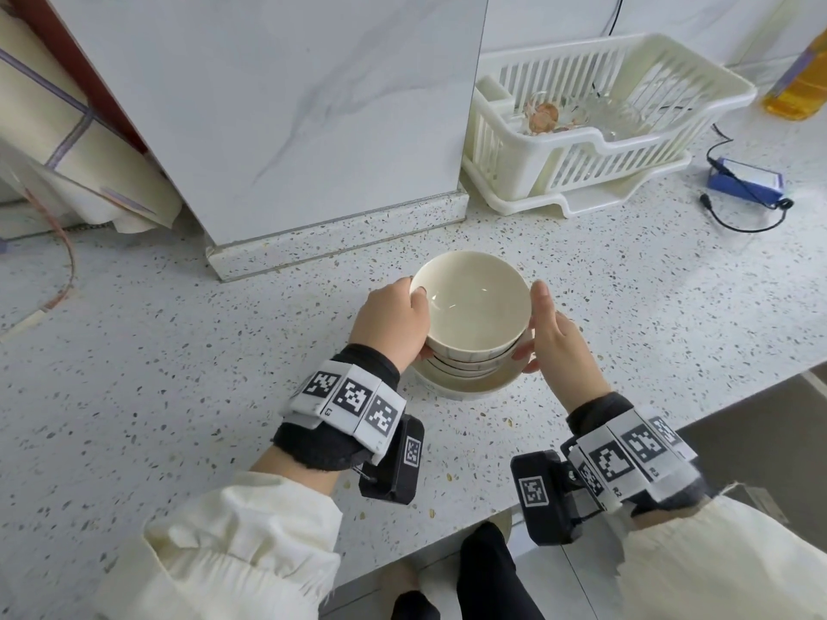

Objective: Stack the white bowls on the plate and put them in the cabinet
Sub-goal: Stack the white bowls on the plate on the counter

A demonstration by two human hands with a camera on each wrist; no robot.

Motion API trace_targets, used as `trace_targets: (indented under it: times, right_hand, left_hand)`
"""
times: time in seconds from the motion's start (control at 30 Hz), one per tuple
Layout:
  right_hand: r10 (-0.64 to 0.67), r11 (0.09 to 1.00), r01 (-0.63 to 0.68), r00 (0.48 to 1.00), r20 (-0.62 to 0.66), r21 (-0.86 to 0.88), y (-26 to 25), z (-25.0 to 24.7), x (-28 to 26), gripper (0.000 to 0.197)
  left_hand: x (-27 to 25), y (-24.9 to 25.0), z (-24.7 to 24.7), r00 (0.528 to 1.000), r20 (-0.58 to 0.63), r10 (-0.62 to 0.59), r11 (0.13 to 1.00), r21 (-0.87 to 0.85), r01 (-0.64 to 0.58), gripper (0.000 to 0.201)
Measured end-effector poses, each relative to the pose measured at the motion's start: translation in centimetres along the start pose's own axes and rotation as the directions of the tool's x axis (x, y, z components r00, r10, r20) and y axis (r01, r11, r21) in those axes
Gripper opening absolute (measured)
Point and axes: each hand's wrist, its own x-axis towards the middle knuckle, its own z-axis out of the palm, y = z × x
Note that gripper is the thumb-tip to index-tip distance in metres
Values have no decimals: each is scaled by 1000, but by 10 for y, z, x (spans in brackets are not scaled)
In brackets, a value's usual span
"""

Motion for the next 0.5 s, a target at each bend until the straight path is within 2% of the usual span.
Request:
trace_targets:
  times: [0.13,0.27,0.4,0.5]
  right_hand:
    - [-17,1000,17,1000,21,-6,1,1,1,72]
    - [-9,1000,8,1000,28,18,1,0,1,53]
    - [-22,1000,23,998,53,-14,1,0,1,65]
    - [-4,1000,6,998,63,-22,3,-1,4,61]
  left_hand:
    - [1,-1,2,999,18,-30,999,20,30,39]
    - [0,-2,3,998,34,-49,999,14,48,39]
    - [0,-2,0,998,44,-41,998,-37,43,32]
    - [0,-1,-1,999,41,-24,998,-59,26,35]
